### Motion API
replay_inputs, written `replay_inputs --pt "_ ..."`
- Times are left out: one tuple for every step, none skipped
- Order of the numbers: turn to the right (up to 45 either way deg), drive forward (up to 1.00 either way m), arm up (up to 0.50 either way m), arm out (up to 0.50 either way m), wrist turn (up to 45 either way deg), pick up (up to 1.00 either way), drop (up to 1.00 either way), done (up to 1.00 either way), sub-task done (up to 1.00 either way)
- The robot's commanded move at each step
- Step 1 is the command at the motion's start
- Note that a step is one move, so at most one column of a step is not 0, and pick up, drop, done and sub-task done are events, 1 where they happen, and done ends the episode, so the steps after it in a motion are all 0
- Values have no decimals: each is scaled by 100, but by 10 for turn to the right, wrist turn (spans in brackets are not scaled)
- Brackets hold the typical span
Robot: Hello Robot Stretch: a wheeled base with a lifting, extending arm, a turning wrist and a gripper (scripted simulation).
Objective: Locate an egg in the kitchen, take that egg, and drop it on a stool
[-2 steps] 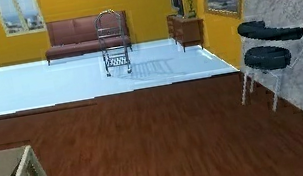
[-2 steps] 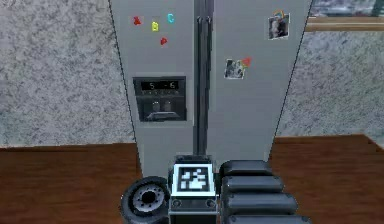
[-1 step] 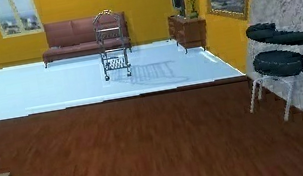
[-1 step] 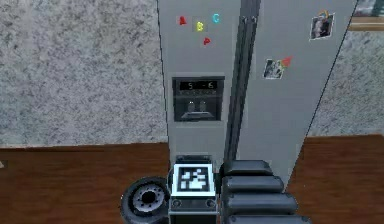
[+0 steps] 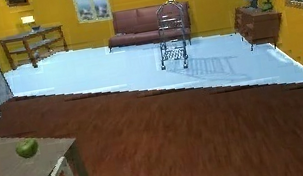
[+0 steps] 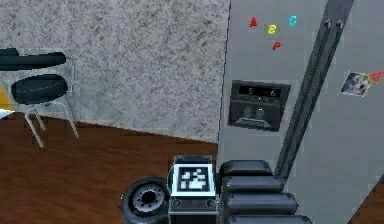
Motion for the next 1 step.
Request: replay_inputs --pt "-30 0 0 0 0 0 0 0 0"
